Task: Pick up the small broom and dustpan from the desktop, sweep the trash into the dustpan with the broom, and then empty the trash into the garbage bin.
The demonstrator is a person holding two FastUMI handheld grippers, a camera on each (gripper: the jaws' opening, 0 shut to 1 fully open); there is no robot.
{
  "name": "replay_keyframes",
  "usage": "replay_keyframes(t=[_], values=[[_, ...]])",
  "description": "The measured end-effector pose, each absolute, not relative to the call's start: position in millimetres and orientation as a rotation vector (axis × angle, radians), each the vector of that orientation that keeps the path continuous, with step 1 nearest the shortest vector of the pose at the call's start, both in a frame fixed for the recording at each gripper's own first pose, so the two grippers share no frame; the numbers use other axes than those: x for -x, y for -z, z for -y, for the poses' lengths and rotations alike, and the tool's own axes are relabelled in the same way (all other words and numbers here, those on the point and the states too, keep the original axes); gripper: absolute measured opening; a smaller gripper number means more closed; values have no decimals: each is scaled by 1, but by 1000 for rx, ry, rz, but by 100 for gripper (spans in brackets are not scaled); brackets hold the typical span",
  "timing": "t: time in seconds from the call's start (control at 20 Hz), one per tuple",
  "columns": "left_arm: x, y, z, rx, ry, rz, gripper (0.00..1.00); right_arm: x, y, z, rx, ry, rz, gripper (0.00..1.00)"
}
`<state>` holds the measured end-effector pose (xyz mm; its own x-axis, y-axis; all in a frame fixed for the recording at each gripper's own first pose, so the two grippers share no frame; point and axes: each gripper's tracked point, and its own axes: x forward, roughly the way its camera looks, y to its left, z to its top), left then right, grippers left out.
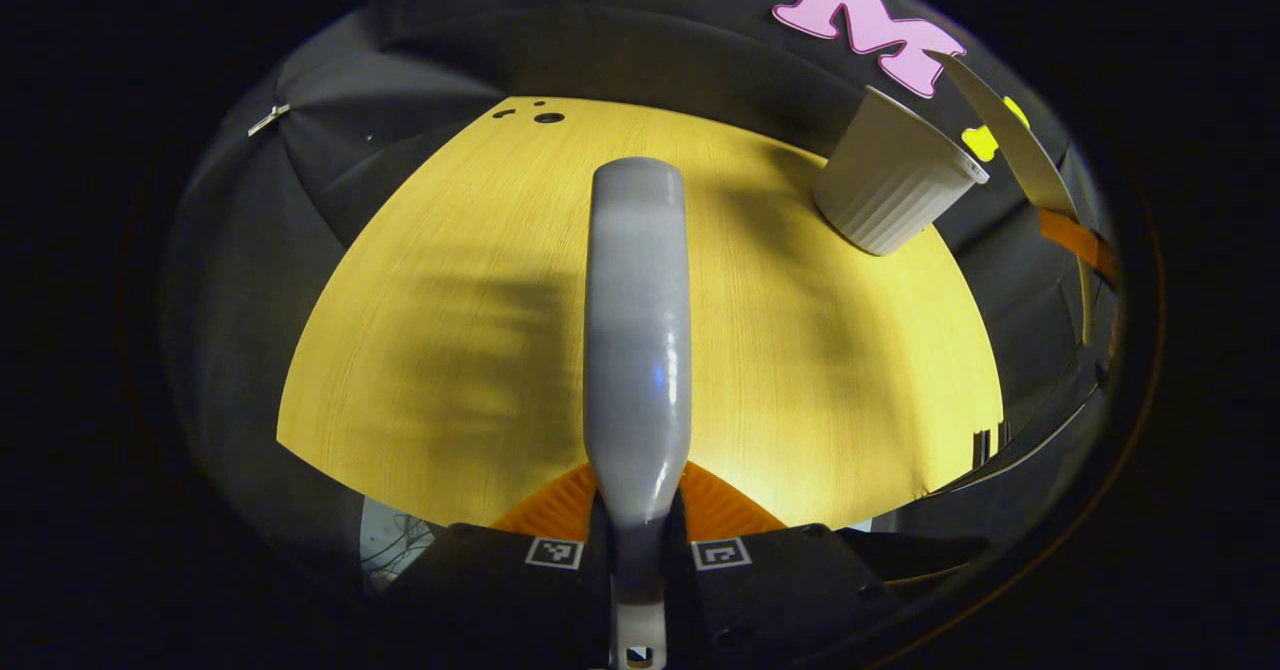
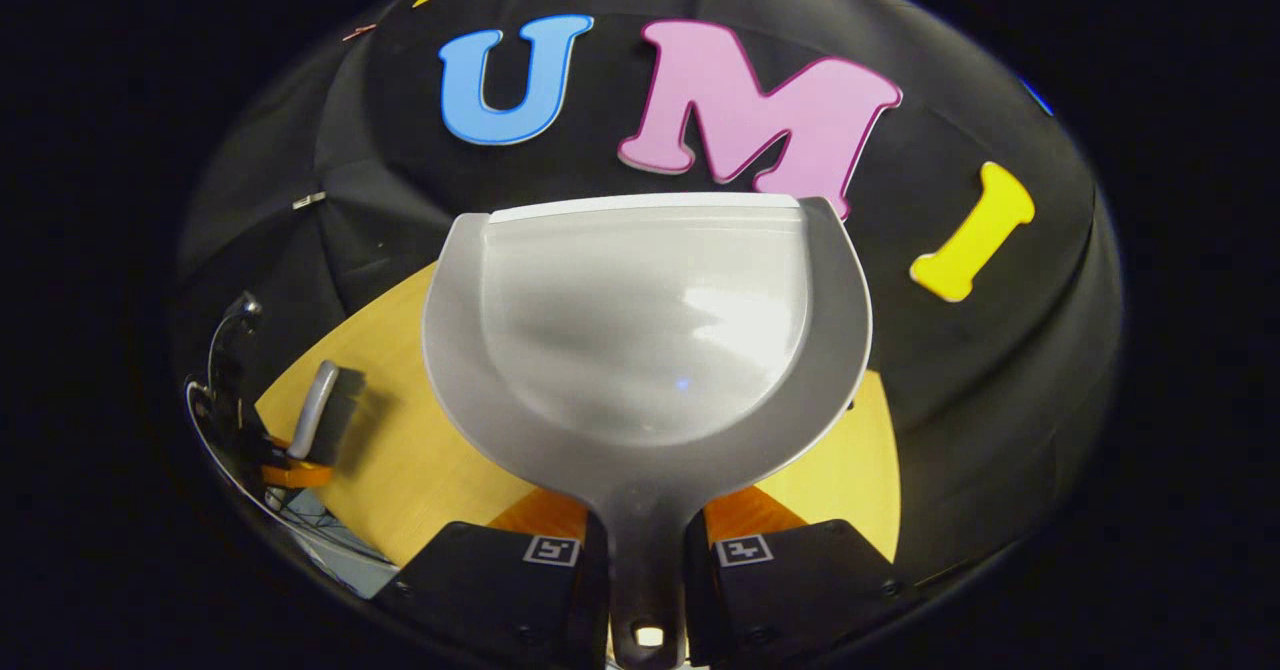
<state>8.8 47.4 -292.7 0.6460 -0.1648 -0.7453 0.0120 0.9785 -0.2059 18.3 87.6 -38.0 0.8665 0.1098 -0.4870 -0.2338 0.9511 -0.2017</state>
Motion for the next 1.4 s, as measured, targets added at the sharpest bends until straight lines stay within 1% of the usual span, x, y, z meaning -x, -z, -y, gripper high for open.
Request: replay_keyframes(t=[0.1,0.15,0.2,0.3,0.35,0.4,0.5,0.65,0.8,0.85,0.9,0.95,1.0,1.1,1.15,1.2,1.25,1.3,1.35,1.4], values=[[-13,299,-46,181,108,-880,25,-2,70,-101,242,-214,-556,34],[-15,303,-46,175,113,-890,25,4,86,-107,238,-227,-585,29],[-19,309,-45,161,117,-906,25,10,105,-110,235,-231,-623,34],[-27,316,-44,136,123,-927,25,18,141,-112,191,-232,-706,34],[-32,319,-44,126,128,-936,23,22,157,-114,161,-227,-751,34],[-38,322,-45,117,134,-949,25,31,174,-104,149,-216,-792,34],[-47,330,-42,97,141,-980,25,39,212,-93,153,-191,-873,34],[-59,336,-40,61,160,-1025,25,37,251,-97,94,-162,-958,34],[-68,344,-41,-13,165,-1070,25,38,268,-99,40,-135,-1023,34],[-72,344,-40,-29,169,-1079,29,41,272,-99,27,-130,-1036,34],[-74,345,-40,-38,174,-1087,26,41,273,-98,18,-126,-1048,35],[-76,348,-42,-45,174,-1097,26,43,279,-98,10,-123,-1059,35],[-73,347,-42,-49,172,-1111,26,44,280,-99,-4,-124,-1068,43],[-73,349,-40,-36,168,-1122,28,40,280,-108,-29,-138,-1058,45],[-74,349,-40,-35,165,-1122,32,41,280,-110,-33,-143,-1061,52],[-75,348,-40,-38,164,-1120,30,41,279,-111,-40,-146,-1063,44],[-75,347,-40,-43,164,-1117,31,40,277,-113,-51,-152,-1063,37],[-75,344,-39,-42,169,-1113,33,40,275,-116,-61,-162,-1061,52],[-75,341,-36,-34,176,-1110,34,42,273,-121,-70,-175,-1060,58],[-73,337,-34,-27,181,-1103,44,43,270,-124,-74,-187,-1055,80]])
